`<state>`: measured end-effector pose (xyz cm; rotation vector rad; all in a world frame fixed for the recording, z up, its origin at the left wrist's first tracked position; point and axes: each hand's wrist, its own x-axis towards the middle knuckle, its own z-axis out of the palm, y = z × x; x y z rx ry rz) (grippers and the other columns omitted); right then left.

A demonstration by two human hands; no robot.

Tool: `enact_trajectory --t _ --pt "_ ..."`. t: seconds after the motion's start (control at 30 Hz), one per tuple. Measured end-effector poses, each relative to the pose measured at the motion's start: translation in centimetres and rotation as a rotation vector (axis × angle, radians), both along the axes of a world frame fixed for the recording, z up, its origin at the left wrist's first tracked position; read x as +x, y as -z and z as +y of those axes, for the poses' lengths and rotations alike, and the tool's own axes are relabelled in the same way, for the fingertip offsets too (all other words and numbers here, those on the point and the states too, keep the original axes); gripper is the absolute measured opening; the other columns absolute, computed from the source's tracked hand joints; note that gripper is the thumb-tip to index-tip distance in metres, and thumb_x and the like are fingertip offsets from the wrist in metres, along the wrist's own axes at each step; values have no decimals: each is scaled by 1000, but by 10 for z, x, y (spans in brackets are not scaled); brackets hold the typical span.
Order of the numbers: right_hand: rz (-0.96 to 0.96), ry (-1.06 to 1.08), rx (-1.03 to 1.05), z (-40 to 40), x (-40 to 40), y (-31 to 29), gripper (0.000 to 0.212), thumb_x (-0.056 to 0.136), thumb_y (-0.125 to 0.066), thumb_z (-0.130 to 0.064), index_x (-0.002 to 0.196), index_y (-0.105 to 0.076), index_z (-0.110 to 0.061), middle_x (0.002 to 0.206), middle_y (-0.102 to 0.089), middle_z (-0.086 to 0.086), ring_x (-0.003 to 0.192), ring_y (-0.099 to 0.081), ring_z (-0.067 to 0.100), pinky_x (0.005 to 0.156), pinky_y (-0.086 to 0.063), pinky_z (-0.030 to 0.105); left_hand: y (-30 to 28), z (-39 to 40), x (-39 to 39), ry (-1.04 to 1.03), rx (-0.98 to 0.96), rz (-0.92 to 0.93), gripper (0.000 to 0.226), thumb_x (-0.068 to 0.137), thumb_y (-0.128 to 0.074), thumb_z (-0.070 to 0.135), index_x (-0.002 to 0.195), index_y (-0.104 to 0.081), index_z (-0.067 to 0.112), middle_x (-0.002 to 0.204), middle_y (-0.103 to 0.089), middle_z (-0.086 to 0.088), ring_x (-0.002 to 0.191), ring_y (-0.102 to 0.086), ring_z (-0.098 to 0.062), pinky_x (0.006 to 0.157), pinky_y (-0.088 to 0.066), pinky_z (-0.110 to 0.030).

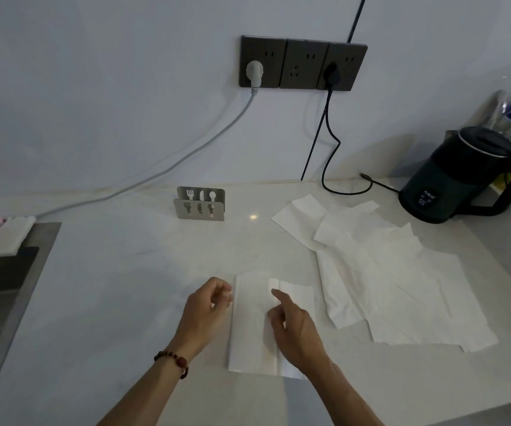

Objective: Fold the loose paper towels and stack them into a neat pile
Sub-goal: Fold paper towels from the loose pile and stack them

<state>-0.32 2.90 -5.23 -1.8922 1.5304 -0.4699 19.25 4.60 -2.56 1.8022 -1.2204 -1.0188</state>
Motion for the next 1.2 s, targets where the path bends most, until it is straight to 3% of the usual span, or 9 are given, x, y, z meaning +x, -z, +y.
enact_trajectory --t 0.17,0.3,0.37,0.43,0.57,0.77,0.83,0.93,1.2 --pt "-179 130 156 0 5 -5 42 95 -53 -27 134 -40 -37 60 -51 -6 56 -51 6 59 -44 16 28 8 4 357 -51 -436 33 94 -57 25 127 -58 24 128 -53 12 120 -51 -5 98 -39 -12" --pt "-56 50 133 1 7 -1 33 92 -58 -19 125 -59 -25 86 -61 -14 74 -57 3 77 -49 14 34 10 -1 534 -58 -564 51 98 -49 39 146 -38 26 155 -28 14 145 -17 -2 112 -12 -13" --pt "13 49 93 -1 8 0 30 94 -53 -14 121 -64 -21 109 -65 -10 93 -61 7 90 -47 17 35 10 -2 580 -54 -621 55 99 -46 41 150 -32 26 159 -20 14 147 -8 -4 114 -8 -16" --pt "60 28 62 -3 10 0 31 94 -50 -13 121 -65 -20 118 -66 -6 102 -61 10 89 -44 14 36 10 -3 620 -58 -655 57 99 -45 42 151 -28 26 160 -16 12 148 -5 -5 113 -3 -17" --pt "135 -14 15 -5 11 4 33 96 -46 -13 123 -64 -20 115 -66 -2 102 -63 14 85 -45 15 40 9 -2 667 -63 -713 64 97 -39 51 152 -25 23 161 -13 8 149 -3 -10 112 3 -21" --pt "165 -41 -26 -9 15 9 32 98 -45 -16 122 -66 -18 110 -65 -1 96 -64 16 83 -50 21 40 3 1 766 51 -822 101 65 1 68 155 -12 24 163 1 7 150 6 -14 112 13 -28" --pt "175 -47 -39 -10 16 10 31 98 -45 -17 122 -65 -18 109 -65 -2 94 -64 16 81 -51 22 38 2 1 755 76 -856 97 70 -2 70 155 -9 23 163 2 6 150 7 -15 112 13 -29" --pt "194 -69 -44 -11 17 11 32 100 -44 -20 124 -64 -19 112 -64 -3 96 -64 16 83 -50 22 33 2 0 752 124 -863 77 94 -33 60 155 -6 22 163 4 5 150 6 -15 114 12 -30" --pt "246 -124 -28 -14 16 10 36 99 -47 -24 132 -57 -27 113 -56 -2 96 -62 19 81 -51 29 30 -6 3 857 177 -857 97 86 -50 64 154 7 24 161 15 8 149 13 -14 120 9 -42"
